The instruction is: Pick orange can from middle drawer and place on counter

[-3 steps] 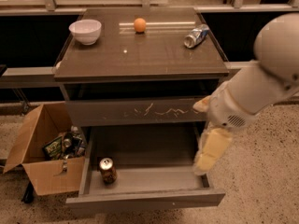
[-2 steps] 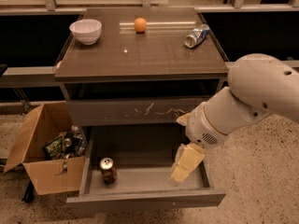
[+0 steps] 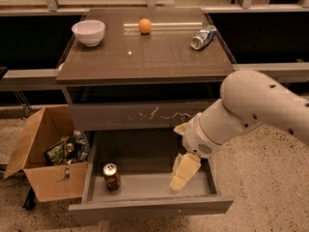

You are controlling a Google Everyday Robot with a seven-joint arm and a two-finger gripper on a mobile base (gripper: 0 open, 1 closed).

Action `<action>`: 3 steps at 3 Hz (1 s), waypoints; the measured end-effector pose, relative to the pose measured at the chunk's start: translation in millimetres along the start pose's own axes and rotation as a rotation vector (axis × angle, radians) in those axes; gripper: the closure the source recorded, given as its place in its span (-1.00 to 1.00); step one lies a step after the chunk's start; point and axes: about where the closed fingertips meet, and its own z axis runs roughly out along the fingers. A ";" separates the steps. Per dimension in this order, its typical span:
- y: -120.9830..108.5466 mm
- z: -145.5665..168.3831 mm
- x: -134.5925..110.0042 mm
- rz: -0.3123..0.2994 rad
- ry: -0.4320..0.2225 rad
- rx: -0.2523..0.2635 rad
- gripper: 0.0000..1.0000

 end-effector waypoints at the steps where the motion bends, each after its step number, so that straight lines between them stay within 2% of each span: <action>1: -17.1 57.9 7.1 -0.026 -0.028 -0.017 -1.00; 2: -40.6 115.7 15.2 -0.022 -0.086 -0.026 -1.00; 3: -62.2 160.5 28.1 0.033 -0.132 -0.023 -1.00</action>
Offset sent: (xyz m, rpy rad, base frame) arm 0.0735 0.0601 -0.1798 0.1681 -0.0059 0.0105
